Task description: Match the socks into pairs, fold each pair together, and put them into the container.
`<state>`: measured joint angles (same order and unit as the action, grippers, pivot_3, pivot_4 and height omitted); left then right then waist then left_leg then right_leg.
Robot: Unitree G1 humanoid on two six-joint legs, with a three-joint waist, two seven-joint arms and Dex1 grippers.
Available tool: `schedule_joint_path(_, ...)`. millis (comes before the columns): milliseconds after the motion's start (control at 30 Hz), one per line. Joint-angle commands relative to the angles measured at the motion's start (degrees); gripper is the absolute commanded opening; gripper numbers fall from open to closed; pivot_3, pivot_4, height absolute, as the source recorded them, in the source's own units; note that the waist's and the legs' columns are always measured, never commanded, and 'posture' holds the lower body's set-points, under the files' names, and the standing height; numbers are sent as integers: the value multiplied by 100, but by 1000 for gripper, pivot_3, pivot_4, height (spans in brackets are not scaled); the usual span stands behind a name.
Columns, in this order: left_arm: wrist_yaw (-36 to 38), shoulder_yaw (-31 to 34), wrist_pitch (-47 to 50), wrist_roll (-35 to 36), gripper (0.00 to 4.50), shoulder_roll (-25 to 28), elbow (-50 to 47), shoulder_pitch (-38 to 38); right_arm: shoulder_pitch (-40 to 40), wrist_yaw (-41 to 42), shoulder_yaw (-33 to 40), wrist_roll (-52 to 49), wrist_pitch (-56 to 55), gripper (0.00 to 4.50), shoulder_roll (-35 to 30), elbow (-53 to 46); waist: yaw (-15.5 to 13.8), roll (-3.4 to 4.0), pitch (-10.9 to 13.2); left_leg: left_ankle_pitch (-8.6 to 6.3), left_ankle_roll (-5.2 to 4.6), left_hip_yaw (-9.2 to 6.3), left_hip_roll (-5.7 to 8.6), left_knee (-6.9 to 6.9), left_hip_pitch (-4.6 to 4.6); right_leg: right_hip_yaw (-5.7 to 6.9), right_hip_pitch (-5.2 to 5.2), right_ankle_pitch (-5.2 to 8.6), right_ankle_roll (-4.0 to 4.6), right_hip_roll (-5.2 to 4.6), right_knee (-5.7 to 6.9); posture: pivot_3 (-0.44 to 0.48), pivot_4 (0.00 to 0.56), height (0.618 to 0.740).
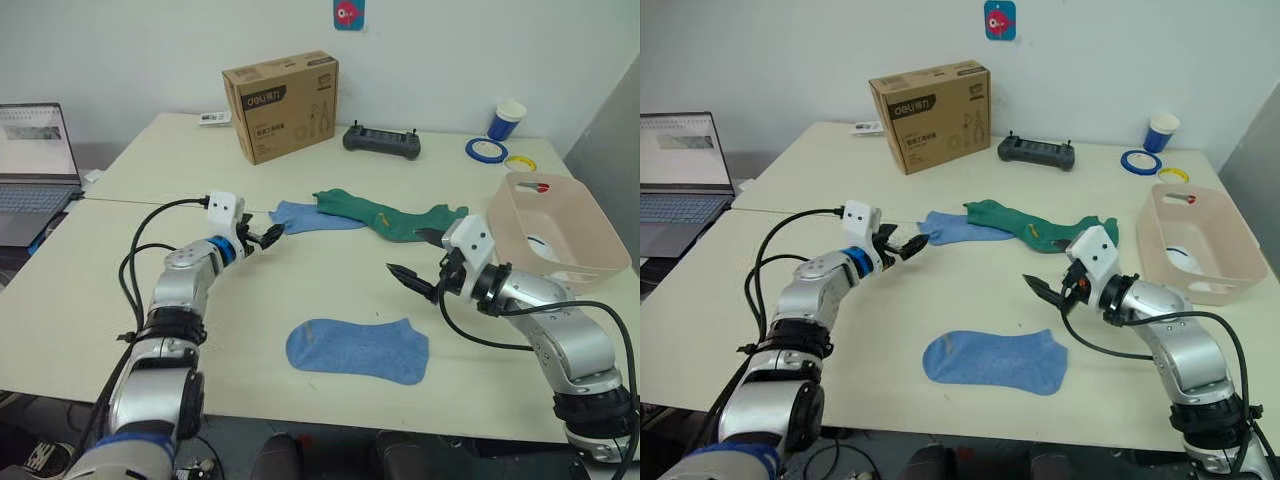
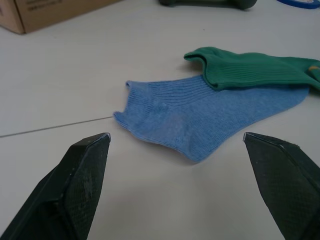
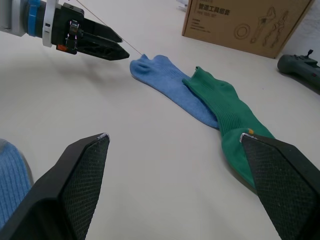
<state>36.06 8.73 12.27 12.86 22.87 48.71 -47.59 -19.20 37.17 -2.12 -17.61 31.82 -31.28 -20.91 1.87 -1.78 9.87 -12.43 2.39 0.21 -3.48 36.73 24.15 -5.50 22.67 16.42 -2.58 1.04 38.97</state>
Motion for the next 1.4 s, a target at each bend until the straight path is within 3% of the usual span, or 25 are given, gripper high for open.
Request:
schedule_joint_path(33,-113,210,12,100,4454,-133,799,-513,34,-74,148,-28,-38,4500,-28,-242,-2,0,0,0,0,-2,0,-1,10,2,9,0,0,1,1,0,150,740)
schedule_joint_path(233,-354,306,-253,12,4454,-214,1647,-967,158,-162,263,-24,-28,4500,-60,-331,-3,0,-1,1,0,-12,-1,8,56,7,57,-14,21,7,13,0,150,740)
schedule_joint_path(333,-412,304,-490,-82,3896,-287,1939,-1144,217,-176,284,-11,-56,4500,-66,-339,-11,0,0,1,0,-10,-1,10,56,8,56,-15,21,6,12,0,150,740)
schedule_joint_path(733,-451,359,-842,-238,22,-335,2152,-1270,303,-193,208,44,-175,4500,-18,-294,-7,0,0,1,1,-10,-1,11,57,8,56,-18,16,6,12,0,150,740)
schedule_joint_path(1000,43,352,-696,-159,22,-285,1706,-947,284,-102,83,94,-380,4500,27,-45,-6,0,0,2,1,-8,-1,12,57,7,56,-18,17,6,12,0,150,740)
schedule_joint_path(1167,537,225,204,109,22,-246,-215,92,278,-41,-24,142,-536,4500,56,71,14,1,-1,2,2,-6,-4,10,56,5,57,-19,18,7,12,0,150,740)
schedule_joint_path(1300,476,145,1886,702,22,-71,-3403,1717,285,-3,-83,176,-646,4500,47,143,30,2,-2,2,3,-8,-11,10,56,3,56,-19,19,5,18,0,150,740)
schedule_joint_path(1400,237,314,2805,1103,22,118,-5029,2669,254,62,-140,197,-719,4500,52,241,47,3,-2,2,3,-9,-12,11,55,4,55,-19,19,1,20,0,150,740)
